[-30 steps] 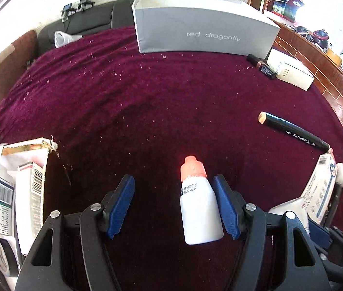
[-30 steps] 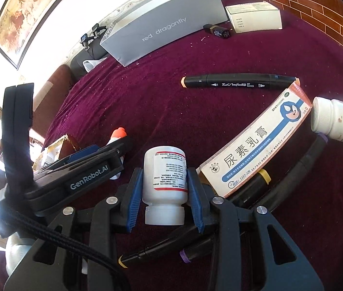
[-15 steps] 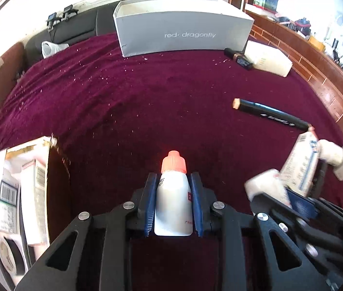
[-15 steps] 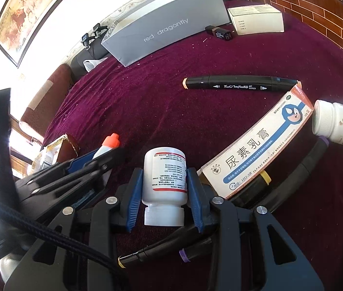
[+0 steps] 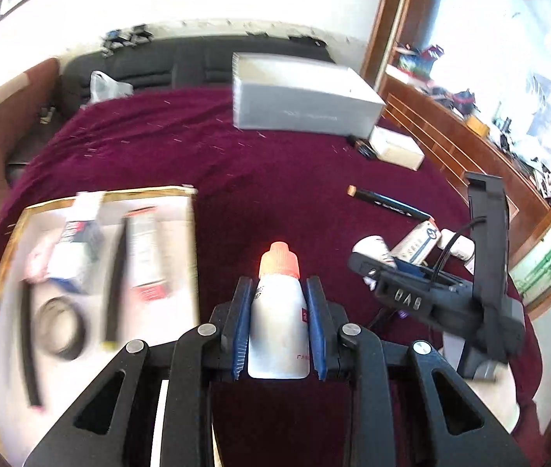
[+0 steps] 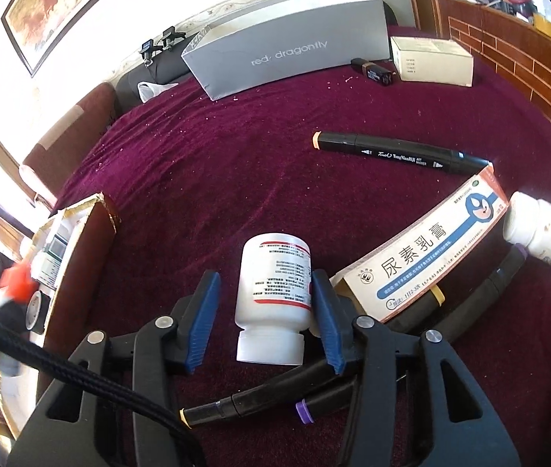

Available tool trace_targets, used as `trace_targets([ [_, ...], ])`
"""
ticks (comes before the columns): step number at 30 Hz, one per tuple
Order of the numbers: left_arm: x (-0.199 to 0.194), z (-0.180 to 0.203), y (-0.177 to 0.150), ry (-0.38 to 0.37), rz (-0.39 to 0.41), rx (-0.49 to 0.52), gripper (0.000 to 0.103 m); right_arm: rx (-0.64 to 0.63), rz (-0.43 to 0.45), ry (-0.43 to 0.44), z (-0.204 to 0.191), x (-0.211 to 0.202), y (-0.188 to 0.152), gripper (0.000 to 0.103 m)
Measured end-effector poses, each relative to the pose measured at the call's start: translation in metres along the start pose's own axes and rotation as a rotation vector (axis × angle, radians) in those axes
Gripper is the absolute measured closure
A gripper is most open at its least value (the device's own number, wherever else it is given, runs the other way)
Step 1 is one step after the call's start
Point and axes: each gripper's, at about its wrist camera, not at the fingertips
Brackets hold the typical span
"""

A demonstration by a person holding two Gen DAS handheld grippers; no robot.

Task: Organize objects
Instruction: 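Carry both bottles over the tray and open the right tool to drop the pill bottle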

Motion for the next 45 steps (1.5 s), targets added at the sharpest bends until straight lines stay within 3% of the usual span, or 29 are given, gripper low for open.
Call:
trace_targets([
  [4,-0.022,-0.019,-0.016,0.044,0.026,-0.029,0.08,0.006,0.003,-0.011,0.0,0.001,0.001,0.06],
  [8,-0.035,-0.035,-0.029,0.089,0.042,-0.053,0.08,-0.064,0.009,-0.119,-0.016,0.003,-0.006,0.061],
  [11,-0.041,-0.044,-0.039,0.1,0.041,-0.069,0.08,-0.112,0.013,-0.197,-0.026,0.005,-0.011,0.07],
  [15,-0.047,-0.052,-0.05,0.115,0.045,-0.079,0.08,-0.107,-0.003,-0.211,-0.03,0.003,-0.014,0.07],
  [33,-0.049,-0.078,-0.079,0.09,0.029,-0.143,0.08,-0.037,-0.013,-0.022,-0.055,-0.044,-0.022,0.07],
  [45,-0.042,-0.091,-0.092,0.072,0.0,-0.171,0.08,-0.061,-0.072,0.097,-0.095,-0.045,-0.039,0.07],
])
Point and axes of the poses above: each gripper's, at about its wrist camera, not at the fingertips, and x roughly the way its jaws point, z to its right, y to its top, and after that the axes turned 13 degrees about x, right-handed
